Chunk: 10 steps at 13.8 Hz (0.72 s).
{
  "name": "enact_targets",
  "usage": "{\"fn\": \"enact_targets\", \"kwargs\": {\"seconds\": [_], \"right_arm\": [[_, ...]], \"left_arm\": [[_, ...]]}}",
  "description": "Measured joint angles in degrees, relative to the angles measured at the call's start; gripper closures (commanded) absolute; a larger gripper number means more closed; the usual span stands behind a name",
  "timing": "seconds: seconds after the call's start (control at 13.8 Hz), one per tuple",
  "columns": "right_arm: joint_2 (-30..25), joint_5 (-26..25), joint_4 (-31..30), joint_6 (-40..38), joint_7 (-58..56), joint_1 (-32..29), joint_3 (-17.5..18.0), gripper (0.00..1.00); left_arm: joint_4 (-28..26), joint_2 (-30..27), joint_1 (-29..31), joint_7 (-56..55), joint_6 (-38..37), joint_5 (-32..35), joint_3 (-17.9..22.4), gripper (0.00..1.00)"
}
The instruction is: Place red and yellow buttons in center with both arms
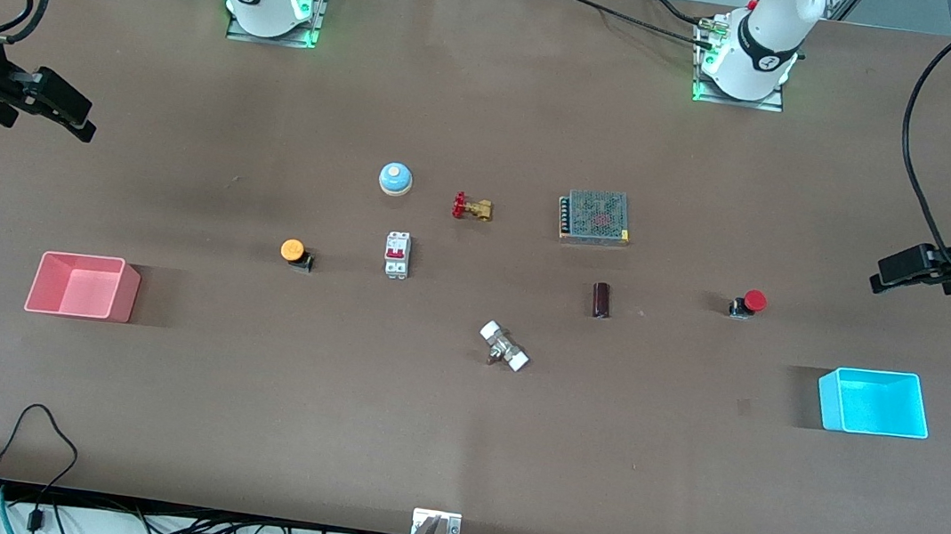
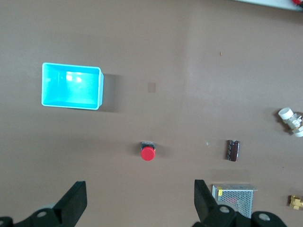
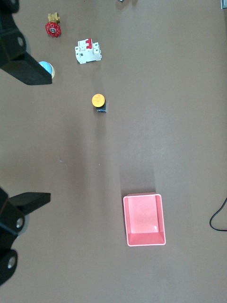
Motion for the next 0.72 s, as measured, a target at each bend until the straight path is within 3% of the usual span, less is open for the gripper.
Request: {"fn": "enact_targets", "kwargs": {"seconds": [0.72], "right_arm": [[0.0,0.0,-0.1,-0.1,0.0,0.0,0.0,0.0]], "left_arm": [[1.9,-1.3,0.3,1.9,-6.9,0.1,0.3,0.0]]}}
